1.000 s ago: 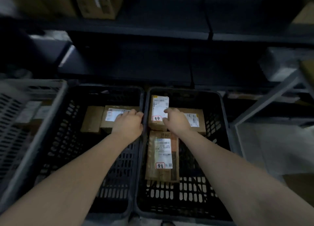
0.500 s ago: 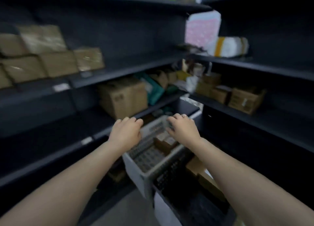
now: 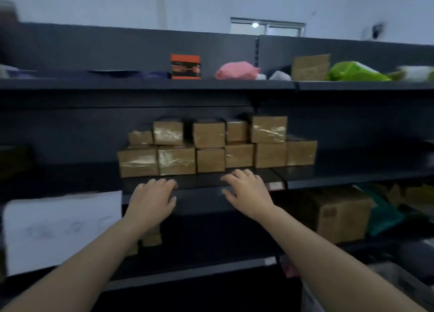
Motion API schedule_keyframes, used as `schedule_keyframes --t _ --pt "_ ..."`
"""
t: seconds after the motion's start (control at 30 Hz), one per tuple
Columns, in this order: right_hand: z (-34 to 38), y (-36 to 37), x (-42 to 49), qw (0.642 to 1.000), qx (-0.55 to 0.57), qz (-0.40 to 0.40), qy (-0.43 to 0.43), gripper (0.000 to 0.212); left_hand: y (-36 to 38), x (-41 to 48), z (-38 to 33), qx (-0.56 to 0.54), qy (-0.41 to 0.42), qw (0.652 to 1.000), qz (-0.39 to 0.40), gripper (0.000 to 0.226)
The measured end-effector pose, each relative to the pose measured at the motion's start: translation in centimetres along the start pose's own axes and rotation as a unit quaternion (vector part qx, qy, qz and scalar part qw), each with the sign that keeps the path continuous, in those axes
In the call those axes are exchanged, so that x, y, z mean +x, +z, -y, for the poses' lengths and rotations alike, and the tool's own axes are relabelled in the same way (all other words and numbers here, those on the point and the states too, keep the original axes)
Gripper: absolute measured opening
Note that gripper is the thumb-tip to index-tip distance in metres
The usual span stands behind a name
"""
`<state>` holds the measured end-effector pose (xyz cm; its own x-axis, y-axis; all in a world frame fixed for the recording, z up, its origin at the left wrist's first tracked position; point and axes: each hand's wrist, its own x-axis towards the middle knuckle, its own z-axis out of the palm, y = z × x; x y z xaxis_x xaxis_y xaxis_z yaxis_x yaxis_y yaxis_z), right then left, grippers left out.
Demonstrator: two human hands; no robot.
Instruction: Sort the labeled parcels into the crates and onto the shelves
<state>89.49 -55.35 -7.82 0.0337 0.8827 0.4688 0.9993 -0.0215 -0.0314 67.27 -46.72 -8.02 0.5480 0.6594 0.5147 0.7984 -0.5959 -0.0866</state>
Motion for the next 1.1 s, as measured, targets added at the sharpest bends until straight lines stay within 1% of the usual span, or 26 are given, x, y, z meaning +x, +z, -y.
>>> schedule_keyframes --t 0.13,0.2,0.27,0.33,0.37,0.43,0.5,0.57,0.63,0.7,0.73,0.8,0.83,0.87,0.9,0.93,0.97,1.0,1.07,1.1 --pt "5.4 2.9 7.7 0.998 0.054 0.026 -0.035 0.04 0.7 0.7 7.7 0.025 -0.07 0.997 0.004 0.029" --pt "7.8 4.6 11.7 0.993 0.098 0.043 -0.045 0.045 1.3 1.4 11.5 0.025 -0.108 0.994 0.008 0.033" --pt "9.9 6.4 15.5 0.989 0.134 0.039 -0.044 0.05 2.1 2.4 14.9 -0.01 -0.147 0.989 0.001 0.04" --pt "11.5 8.1 19.2 0.985 0.162 0.023 -0.049 0.051 3.1 3.8 18.1 -0.073 -0.19 0.979 0.002 0.047" --pt "12.2 8.8 21.0 0.985 0.16 0.015 -0.06 0.051 3.6 4.7 19.5 -0.101 -0.21 0.972 0.013 0.05" --pt "13.4 9.9 24.4 0.988 0.122 0.011 -0.092 0.049 4.9 6.6 21.8 -0.134 -0.228 0.964 0.028 0.053" --pt "14.5 10.6 27.5 0.989 0.088 -0.003 -0.119 0.044 6.1 8.6 23.8 -0.172 -0.232 0.957 0.016 0.054" --pt "15.6 11.0 30.0 0.988 0.071 -0.03 -0.132 0.043 7.1 10.9 25.1 -0.237 -0.242 0.941 0.012 0.054" --pt "16.4 11.2 31.9 0.989 0.041 -0.049 -0.135 0.047 7.5 13.4 25.6 -0.343 -0.254 0.905 0.004 0.052" --pt "16.9 11.7 33.5 0.991 -0.007 -0.046 -0.126 0.055 7.6 15.9 25.4 -0.456 -0.294 0.84 -0.008 0.049" --pt "16.9 11.9 34.1 0.993 -0.02 -0.04 -0.107 0.06 8.0 17.1 25.4 -0.5 -0.324 0.803 -0.006 0.049" --pt "16.9 12.3 35.2 0.998 -0.039 -0.019 -0.052 0.069 9.0 18.8 25.8 -0.576 -0.396 0.714 0.041 0.06" --pt "16.8 12.5 35.6 0.999 -0.045 -0.006 -0.03 0.069 10.0 19.4 26.2 -0.603 -0.418 0.675 0.08 0.069" --pt "16.9 12.5 35.9 0.999 -0.047 0.006 -0.013 0.068 10.7 19.8 26.3 -0.631 -0.426 0.636 0.124 0.073" --pt "16.9 12.5 36.0 0.999 -0.042 0.018 -0.002 0.064 11.1 20.1 26.4 -0.657 -0.42 0.605 0.159 0.065" --pt "17.1 12.3 36.2 0.999 -0.021 0.026 0.011 0.059 11.7 20.4 26.4 -0.675 -0.41 0.583 0.19 0.054" --pt "17.1 12.3 36.4 0.998 0.025 0.035 0.035 0.054 12.1 20.6 26.5 -0.681 -0.404 0.569 0.22 0.051" --pt "17.2 12.1 36.6 0.992 0.092 0.048 0.068 0.048 12.5 20.7 26.6 -0.68 -0.405 0.559 0.246 0.054" --pt "17.3 12.1 37.0 0.966 0.222 0.053 0.119 0.035 12.8 20.9 26.9 -0.673 -0.414 0.55 0.272 0.06" --pt "17.6 12.1 37.3 0.956 0.258 0.04 0.137 0.029 12.8 20.9 27.1 -0.666 -0.418 0.553 0.275 0.058"
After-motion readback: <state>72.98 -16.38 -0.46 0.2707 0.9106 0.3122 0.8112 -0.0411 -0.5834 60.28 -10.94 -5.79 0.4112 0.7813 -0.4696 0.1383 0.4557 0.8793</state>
